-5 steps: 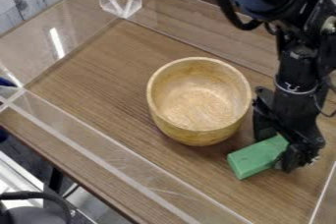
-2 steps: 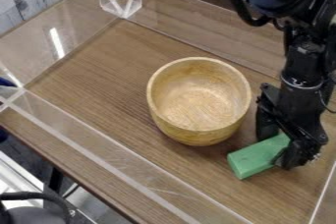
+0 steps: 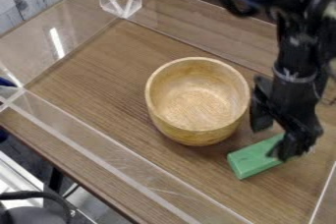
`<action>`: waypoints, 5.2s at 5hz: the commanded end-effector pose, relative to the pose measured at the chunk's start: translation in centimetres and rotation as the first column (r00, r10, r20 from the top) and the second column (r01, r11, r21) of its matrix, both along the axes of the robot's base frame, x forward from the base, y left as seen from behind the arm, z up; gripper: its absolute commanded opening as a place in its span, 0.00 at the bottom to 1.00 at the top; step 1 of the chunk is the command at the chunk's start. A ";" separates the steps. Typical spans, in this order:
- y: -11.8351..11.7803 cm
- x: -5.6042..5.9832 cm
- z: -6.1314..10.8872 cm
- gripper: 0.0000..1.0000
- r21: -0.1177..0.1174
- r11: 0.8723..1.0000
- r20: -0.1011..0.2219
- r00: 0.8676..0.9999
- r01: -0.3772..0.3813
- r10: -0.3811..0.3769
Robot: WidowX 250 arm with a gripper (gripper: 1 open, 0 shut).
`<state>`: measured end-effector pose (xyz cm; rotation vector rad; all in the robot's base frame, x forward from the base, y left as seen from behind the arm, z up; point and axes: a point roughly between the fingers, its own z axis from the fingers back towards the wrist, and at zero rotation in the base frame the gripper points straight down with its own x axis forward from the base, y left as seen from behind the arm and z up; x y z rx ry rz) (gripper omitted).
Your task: Remove the green block from inside the brown bowl and put it on the table
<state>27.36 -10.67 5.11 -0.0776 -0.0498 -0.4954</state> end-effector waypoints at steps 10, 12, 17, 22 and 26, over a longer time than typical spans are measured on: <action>0.7 -1.1 9.0 1.00 -0.039 0.971 0.221 0.946 -0.235 0.237; 0.1 -1.4 9.2 1.00 -0.045 0.969 0.189 0.951 -0.242 0.246; -0.7 -1.2 7.9 1.00 -0.014 0.977 0.132 0.968 -0.215 0.215; -0.1 -1.6 6.1 1.00 -0.092 0.962 0.060 0.963 -0.258 0.264; 11.1 2.4 11.8 0.00 -0.242 0.868 0.137 0.871 -0.433 0.472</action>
